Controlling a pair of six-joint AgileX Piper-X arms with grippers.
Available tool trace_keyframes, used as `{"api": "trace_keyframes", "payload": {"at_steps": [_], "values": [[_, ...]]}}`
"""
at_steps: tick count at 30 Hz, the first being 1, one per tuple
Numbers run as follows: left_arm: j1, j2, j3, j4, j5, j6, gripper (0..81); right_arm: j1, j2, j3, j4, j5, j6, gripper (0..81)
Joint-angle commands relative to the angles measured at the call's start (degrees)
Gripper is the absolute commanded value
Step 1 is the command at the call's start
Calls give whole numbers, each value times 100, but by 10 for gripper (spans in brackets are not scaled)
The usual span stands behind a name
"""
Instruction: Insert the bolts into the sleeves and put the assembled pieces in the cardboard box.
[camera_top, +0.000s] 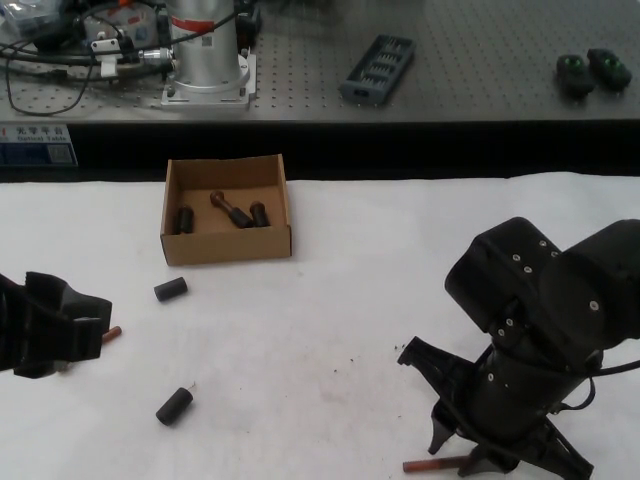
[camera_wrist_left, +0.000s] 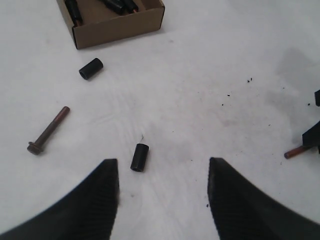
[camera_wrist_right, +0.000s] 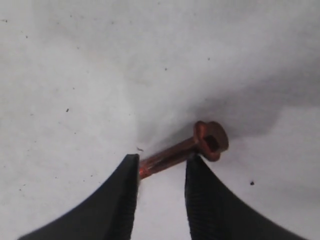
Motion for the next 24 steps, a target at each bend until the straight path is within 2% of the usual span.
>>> {"api": "trace_keyframes", "payload": {"at_steps": [1,8,24], "values": [[-26,-43,-43,-58,-64,129,401,-44,-74,69,44,-37,-92,244],[-26,-43,-43,-58,-64,129,401,-44,-74,365,41,-293,-94,244],[-26,-43,-43,-58,-64,129,401,-199,-90,408,-558,-297,-94,244]]}}
